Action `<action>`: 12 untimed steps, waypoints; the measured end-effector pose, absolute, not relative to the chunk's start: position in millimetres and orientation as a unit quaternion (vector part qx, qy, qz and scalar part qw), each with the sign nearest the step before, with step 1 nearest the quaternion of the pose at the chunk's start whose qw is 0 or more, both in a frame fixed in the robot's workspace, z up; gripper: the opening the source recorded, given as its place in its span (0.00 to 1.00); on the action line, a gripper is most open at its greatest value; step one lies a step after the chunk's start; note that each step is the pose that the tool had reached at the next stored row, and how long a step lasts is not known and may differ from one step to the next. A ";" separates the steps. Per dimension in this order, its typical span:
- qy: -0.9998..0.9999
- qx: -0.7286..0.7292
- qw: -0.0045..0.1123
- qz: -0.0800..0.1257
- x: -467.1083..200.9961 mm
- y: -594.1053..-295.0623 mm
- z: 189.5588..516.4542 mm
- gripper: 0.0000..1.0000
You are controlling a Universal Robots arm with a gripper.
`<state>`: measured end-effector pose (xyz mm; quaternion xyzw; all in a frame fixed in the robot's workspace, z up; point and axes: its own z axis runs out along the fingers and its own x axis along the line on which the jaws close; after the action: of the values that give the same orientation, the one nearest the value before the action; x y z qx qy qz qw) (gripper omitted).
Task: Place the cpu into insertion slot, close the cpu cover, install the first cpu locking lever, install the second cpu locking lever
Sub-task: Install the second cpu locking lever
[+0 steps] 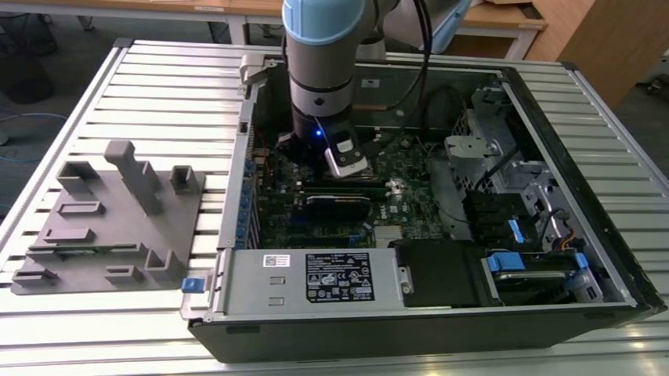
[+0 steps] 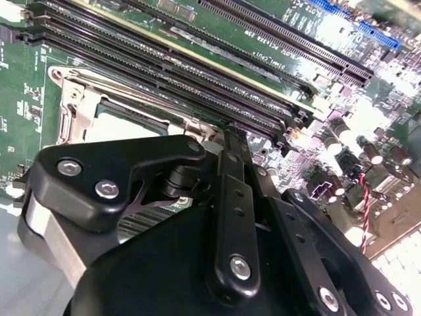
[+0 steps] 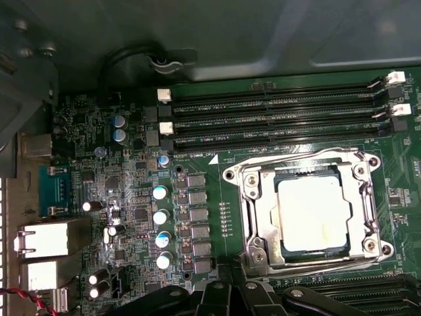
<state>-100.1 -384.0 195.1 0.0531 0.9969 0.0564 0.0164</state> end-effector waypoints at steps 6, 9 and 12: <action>0.997 0.053 0.016 0.056 -100.1 -384.0 206.2 0.11; 0.997 0.053 0.016 0.056 -100.1 -384.0 210.6 0.11; 0.997 0.053 0.016 0.056 -100.1 -384.0 215.2 0.11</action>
<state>-100.1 -384.0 215.2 0.0531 0.9969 0.0563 0.0164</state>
